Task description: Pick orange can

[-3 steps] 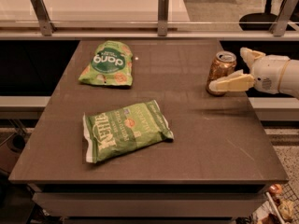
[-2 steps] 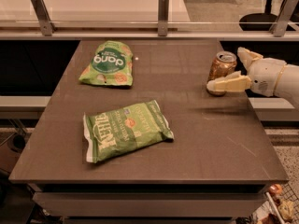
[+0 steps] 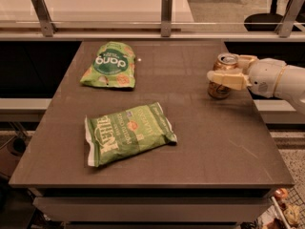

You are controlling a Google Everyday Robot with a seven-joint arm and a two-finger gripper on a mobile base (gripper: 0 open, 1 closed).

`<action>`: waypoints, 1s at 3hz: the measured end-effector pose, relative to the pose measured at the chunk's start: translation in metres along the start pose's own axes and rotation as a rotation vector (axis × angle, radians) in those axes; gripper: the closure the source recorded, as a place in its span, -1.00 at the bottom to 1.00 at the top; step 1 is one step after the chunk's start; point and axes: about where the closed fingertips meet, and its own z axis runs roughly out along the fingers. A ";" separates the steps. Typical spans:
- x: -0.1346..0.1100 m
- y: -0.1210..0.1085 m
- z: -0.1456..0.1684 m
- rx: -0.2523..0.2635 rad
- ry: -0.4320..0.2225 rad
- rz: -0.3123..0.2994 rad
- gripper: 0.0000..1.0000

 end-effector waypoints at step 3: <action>-0.002 0.004 0.007 -0.013 -0.003 -0.001 1.00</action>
Offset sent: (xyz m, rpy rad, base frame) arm 0.0003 0.0022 0.0001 0.0004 0.0000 0.0035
